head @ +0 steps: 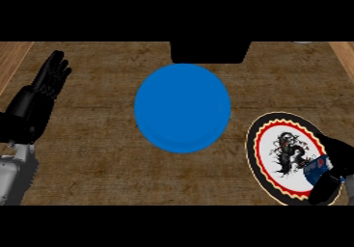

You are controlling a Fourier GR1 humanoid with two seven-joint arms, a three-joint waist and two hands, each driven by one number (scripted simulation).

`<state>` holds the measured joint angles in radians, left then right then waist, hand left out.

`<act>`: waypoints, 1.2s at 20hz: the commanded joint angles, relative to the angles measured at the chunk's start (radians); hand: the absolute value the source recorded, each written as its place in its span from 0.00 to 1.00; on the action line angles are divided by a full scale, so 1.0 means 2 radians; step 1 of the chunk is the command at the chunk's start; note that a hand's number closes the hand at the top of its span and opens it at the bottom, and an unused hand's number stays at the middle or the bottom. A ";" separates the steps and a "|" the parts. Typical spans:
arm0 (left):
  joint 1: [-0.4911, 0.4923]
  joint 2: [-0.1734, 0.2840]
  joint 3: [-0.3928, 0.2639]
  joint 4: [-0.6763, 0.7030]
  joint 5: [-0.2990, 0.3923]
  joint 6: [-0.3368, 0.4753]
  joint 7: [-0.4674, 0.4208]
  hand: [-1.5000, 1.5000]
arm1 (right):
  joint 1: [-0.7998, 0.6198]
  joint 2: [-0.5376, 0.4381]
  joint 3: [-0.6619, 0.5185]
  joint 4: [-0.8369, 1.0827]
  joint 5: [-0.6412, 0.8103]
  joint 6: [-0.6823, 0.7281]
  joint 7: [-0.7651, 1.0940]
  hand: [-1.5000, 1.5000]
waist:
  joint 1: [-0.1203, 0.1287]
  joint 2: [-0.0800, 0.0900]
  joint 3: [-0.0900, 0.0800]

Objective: Pick the can from the plate and place it in the plate

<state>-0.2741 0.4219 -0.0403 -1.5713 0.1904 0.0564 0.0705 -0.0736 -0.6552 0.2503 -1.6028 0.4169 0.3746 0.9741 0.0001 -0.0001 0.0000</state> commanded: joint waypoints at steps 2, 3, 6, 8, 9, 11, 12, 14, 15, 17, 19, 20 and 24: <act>0.010 -0.004 0.011 -0.041 -0.002 -0.005 0.040 0.50 | -0.003 0.016 -0.012 0.032 0.025 0.021 0.017 0.00 | 0.002 0.000 0.000; 0.023 -0.015 -0.003 -0.047 -0.015 0.005 0.027 0.50 | 0.017 0.016 -0.005 0.057 0.049 -0.009 -0.010 0.00 | 0.002 0.000 0.000; -0.004 -0.013 0.027 0.016 -0.013 -0.022 -0.007 0.50 | 0.010 0.035 -0.015 0.065 0.072 -0.036 -0.060 1.00 | -0.001 0.000 0.000; 0.010 -0.013 0.022 -0.008 -0.007 -0.021 0.003 0.50 | -0.002 0.017 -0.006 0.032 0.108 -0.062 -0.076 1.00 | 0.000 0.000 0.000; -0.006 -0.013 0.024 0.008 -0.011 -0.021 0.003 0.50 | -0.027 0.027 0.006 0.055 0.136 -0.070 -0.064 1.00 | 0.001 0.001 0.000; -0.010 -0.006 0.034 0.013 -0.007 -0.037 0.006 0.50 | 0.011 0.031 0.003 0.031 0.157 -0.096 -0.060 1.00 | -0.002 0.000 0.000; 0.011 -0.009 0.038 -0.001 -0.011 -0.030 -0.002 0.50 | 0.041 0.031 -0.005 0.049 0.165 -0.135 -0.102 1.00 | -0.002 0.000 0.000; 0.027 -0.019 0.026 -0.028 -0.018 -0.016 0.010 0.50 | 0.125 0.012 -0.022 -0.052 0.152 -0.153 -0.084 1.00 | -0.011 -0.003 0.000; 0.005 -0.009 0.043 -0.001 -0.009 -0.026 0.005 0.50 | 0.155 0.027 -0.014 -0.014 0.173 -0.207 -0.122 1.00 | -0.014 -0.002 0.000; 0.008 -0.007 0.042 -0.016 -0.008 -0.031 0.020 0.50 | 0.190 0.016 -0.034 -0.050 0.175 -0.219 -0.127 1.00 | -0.010 -0.002 0.000; 0.007 -0.029 0.029 0.001 -0.029 -0.015 0.001 0.50 | 0.209 0.030 -0.024 -0.046 0.219 -0.268 -0.137 1.00 | -0.010 -0.001 0.000; 0.018 -0.013 0.033 -0.037 -0.015 -0.032 0.035 0.50 | 0.206 0.014 -0.033 -0.102 0.221 -0.233 -0.106 1.00 | -0.006 -0.002 0.000; 0.018 -0.036 0.026 -0.030 -0.036 -0.018 0.017 0.50 | 0.233 0.015 -0.042 -0.156 0.256 -0.266 -0.121 1.00 | -0.007 -0.002 0.000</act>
<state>-0.2350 0.3711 0.0249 -1.6047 0.1376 0.0085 0.0793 0.3051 -0.6159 0.1710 -1.7904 0.8722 -0.1206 0.7379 -0.0108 -0.0058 -0.0054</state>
